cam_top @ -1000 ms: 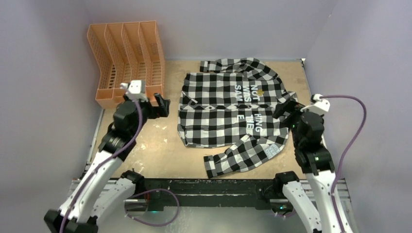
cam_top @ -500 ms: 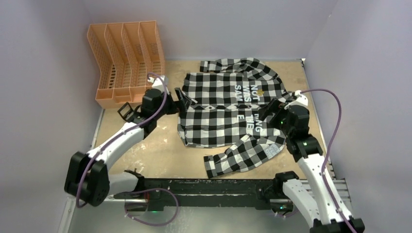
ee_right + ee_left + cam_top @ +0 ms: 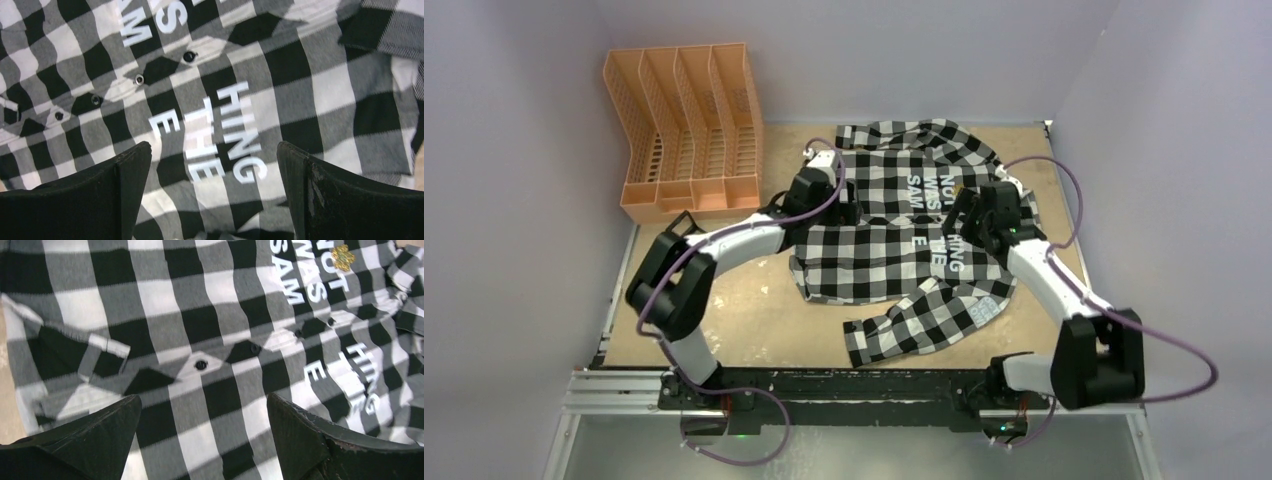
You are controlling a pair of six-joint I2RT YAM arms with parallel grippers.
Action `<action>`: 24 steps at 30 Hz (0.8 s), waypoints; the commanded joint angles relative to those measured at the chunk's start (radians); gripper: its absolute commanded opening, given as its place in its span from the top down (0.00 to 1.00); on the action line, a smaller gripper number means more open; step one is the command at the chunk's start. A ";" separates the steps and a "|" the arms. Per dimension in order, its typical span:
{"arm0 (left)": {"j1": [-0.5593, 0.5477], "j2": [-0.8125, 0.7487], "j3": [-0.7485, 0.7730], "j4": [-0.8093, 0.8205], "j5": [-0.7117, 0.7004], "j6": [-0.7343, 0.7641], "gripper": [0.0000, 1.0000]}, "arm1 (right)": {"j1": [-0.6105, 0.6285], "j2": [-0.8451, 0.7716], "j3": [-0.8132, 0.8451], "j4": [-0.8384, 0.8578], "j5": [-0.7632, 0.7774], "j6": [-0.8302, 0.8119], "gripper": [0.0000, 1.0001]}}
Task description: Remove the brooch from the garment
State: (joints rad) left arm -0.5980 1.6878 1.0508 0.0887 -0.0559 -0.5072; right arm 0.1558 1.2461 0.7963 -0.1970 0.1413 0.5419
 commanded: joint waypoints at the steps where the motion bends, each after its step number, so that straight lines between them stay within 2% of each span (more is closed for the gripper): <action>1: -0.011 0.137 0.164 -0.067 -0.038 0.075 0.05 | -0.014 0.137 0.127 0.036 0.030 -0.023 0.02; 6: -0.013 0.263 0.225 -0.086 -0.025 0.078 0.05 | -0.024 0.277 0.211 0.016 0.017 -0.004 0.02; 11: -0.014 0.302 0.215 -0.147 -0.071 0.093 0.06 | -0.023 0.355 0.229 -0.001 0.031 -0.002 0.02; 17: -0.013 0.263 0.078 -0.136 -0.131 0.071 0.06 | -0.022 0.400 0.201 -0.002 0.039 0.001 0.02; 24: -0.011 0.172 -0.045 -0.153 -0.209 0.045 0.06 | 0.013 0.380 0.109 0.016 -0.043 0.002 0.02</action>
State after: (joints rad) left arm -0.6155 1.8961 1.0908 0.0399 -0.1951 -0.4316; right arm 0.1379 1.6566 0.9569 -0.1791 0.1349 0.5392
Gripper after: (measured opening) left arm 0.944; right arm 0.983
